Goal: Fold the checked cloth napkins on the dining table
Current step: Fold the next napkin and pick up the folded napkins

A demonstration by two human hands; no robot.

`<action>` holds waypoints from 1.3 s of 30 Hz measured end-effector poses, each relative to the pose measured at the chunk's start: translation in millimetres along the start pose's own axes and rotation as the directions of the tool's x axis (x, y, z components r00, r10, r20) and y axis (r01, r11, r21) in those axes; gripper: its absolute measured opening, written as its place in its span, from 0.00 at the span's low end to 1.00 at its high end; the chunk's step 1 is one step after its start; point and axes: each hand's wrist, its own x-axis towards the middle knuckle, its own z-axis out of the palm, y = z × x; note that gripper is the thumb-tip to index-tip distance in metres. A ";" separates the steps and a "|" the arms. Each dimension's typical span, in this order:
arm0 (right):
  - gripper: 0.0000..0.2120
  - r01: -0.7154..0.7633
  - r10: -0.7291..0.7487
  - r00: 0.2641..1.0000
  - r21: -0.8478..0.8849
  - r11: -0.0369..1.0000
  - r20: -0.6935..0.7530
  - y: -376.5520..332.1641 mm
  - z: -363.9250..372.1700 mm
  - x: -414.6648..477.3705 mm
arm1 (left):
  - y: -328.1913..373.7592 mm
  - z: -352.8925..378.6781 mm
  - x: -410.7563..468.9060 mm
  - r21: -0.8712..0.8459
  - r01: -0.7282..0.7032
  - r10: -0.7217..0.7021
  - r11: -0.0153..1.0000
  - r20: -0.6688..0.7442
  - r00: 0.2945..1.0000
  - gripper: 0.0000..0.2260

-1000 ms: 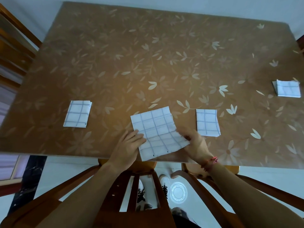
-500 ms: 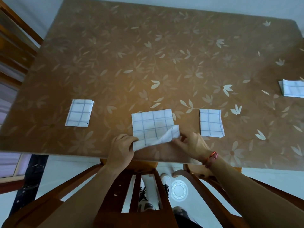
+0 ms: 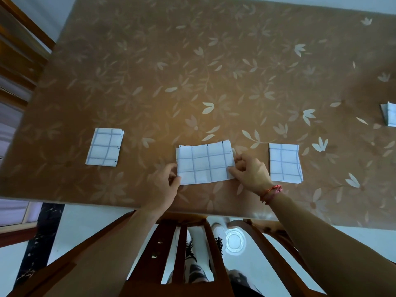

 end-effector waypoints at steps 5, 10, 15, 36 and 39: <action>0.13 -0.016 0.016 1.000 -0.012 1.000 0.006 -0.8 4.1 3.6 | -6.2 -3.9 4.4 0.197 -0.143 0.147 0.970 -0.007 0.989 0.17; 0.21 -0.011 0.011 1.000 -0.032 0.999 0.003 -2.8 1.8 0.8 | -11.5 -4.4 17.3 0.418 -0.392 0.369 0.819 0.139 0.919 0.23; 0.22 0.109 -0.145 0.970 -0.181 0.977 -0.197 -13.5 8.4 -8.5 | -19.4 -5.6 30.4 0.514 -0.475 0.364 0.714 0.308 0.879 0.27; 0.35 0.540 -0.549 0.819 -0.549 0.638 0.168 -42.1 101.5 25.0 | -37.2 2.3 33.4 0.595 -0.526 0.389 0.607 0.355 0.850 0.29; 0.37 0.515 -0.525 0.835 -0.568 0.642 0.165 -32.7 91.4 23.8 | -35.6 0.7 33.1 0.585 -0.532 0.390 0.612 0.363 0.846 0.29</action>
